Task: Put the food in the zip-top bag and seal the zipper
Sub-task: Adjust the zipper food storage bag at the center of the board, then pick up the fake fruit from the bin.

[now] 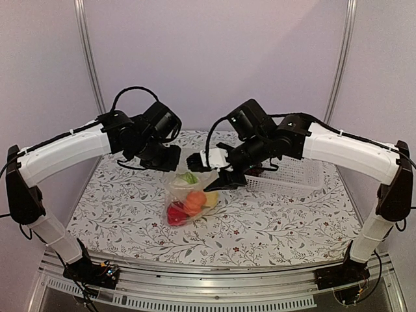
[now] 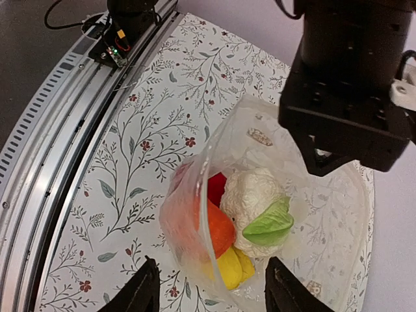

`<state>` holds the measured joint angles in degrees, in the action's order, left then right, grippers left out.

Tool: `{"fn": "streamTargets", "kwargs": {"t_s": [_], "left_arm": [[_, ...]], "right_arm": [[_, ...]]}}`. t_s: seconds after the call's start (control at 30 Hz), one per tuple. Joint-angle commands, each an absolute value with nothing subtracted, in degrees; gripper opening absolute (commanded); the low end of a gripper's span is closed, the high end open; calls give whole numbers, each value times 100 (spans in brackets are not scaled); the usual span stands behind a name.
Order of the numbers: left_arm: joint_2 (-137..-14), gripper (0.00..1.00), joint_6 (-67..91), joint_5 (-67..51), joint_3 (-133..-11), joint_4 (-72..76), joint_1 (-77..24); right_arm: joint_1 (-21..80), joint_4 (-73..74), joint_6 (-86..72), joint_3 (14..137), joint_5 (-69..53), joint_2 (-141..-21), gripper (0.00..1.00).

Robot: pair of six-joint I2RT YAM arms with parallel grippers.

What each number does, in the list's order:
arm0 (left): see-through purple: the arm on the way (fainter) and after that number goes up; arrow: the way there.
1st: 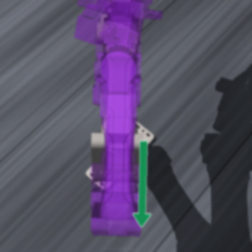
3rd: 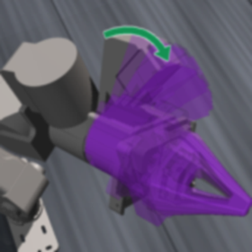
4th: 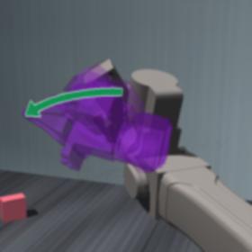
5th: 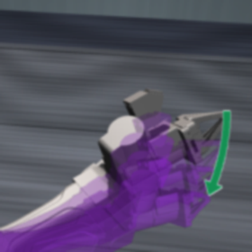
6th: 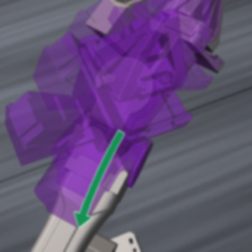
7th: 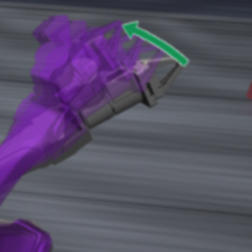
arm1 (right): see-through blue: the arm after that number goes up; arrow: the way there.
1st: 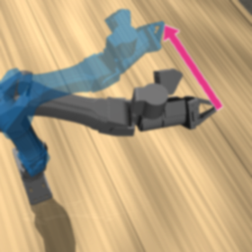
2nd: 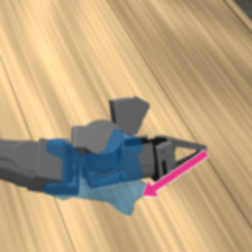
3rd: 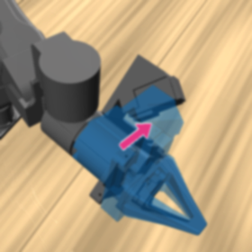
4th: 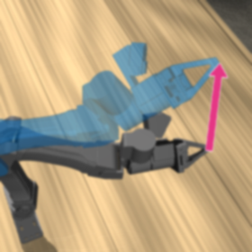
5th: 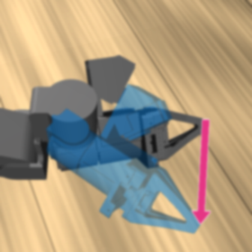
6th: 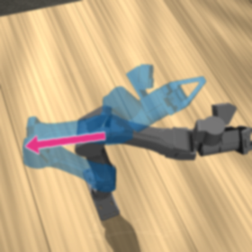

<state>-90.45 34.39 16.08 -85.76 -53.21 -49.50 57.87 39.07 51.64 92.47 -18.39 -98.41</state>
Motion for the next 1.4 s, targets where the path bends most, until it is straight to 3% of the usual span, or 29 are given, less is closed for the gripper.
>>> {"fn": "streamTargets", "kwargs": {"t_s": [0.0,0.27,0.4,0.57,0.77,0.97,1.2,1.37], "left_arm": [[-9080,0,3348,1689,-8466,-5049,-4906],[-9080,0,3351,1668,-8324,-4872,-4857],[-9038,0,3341,1708,-8285,-4830,-4845],[-9003,0,3360,1657,-8229,-4793,-4825],[-8980,0,3392,1627,-8159,-4767,-4817],[-8990,0,3398,1587,-8156,-4734,-4817],[-8977,0,3466,1534,-8109,-4704,-4816],[-8961,0,3489,1499,-8089,-4643,-4818]], "right_arm": [[4832,4502,4746,9660,-3517,-9506,56],[2927,4350,3840,9749,-4325,-9868,52],[2350,4029,2946,9865,-3852,-10400,45],[2168,3875,2373,10068,-2911,-11018,46],[2162,4098,2166,10367,-2607,-11853,61],[2163,4210,1943,10932,-2143,-12599,67],[2162,4536,1773,11555,-2060,-13431,68],[2165,4714,1650,11578,-2151,-13639,58]]}}
